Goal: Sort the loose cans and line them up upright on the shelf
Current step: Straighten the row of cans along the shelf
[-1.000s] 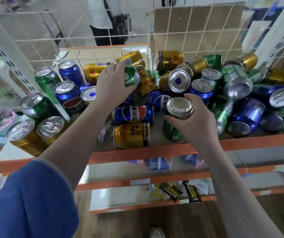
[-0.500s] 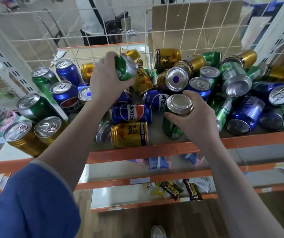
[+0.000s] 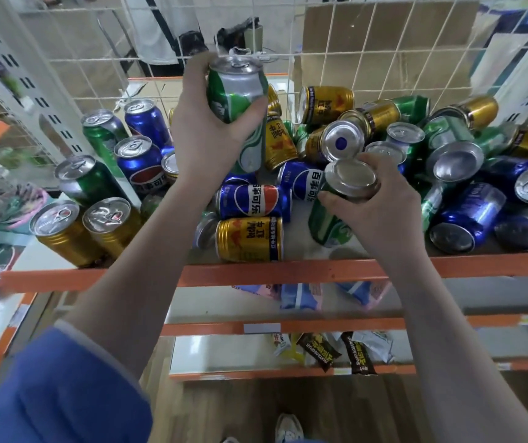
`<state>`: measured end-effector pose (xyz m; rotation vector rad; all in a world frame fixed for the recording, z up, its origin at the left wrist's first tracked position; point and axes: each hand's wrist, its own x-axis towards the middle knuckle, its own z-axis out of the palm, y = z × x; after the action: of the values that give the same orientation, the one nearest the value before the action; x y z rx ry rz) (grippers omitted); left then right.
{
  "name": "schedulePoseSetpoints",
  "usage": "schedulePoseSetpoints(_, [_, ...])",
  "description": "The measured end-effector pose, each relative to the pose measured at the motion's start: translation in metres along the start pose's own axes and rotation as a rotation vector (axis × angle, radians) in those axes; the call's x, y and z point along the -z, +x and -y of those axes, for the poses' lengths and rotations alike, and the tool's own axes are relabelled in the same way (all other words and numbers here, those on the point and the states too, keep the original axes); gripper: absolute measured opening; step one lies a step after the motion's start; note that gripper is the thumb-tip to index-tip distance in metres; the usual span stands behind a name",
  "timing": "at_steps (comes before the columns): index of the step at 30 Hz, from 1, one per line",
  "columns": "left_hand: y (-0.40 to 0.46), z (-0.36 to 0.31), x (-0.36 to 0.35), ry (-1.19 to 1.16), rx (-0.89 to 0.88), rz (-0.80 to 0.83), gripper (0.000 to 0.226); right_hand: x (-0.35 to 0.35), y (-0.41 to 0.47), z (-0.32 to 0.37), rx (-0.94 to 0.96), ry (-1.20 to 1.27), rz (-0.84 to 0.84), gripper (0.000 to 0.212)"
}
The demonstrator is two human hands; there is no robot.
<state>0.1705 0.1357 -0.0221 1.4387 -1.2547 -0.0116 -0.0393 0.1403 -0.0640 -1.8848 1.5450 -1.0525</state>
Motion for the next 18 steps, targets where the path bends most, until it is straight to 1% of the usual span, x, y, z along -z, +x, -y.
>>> schedulePoseSetpoints(5, [-0.013,-0.021,-0.007,-0.004,0.009,0.015,0.060,0.022,-0.005,-0.002,0.012,0.019,-0.016,0.064])
schedulePoseSetpoints(11, [-0.036,-0.041,-0.019,-0.012,0.014,0.087,0.061,0.057,-0.028,-0.016,-0.011,-0.060,-0.060,0.065])
schedulePoseSetpoints(18, [-0.062,-0.074,-0.041,-0.077,-0.023,0.179,0.048,0.092,-0.063,-0.038,-0.090,-0.149,-0.110,0.066])
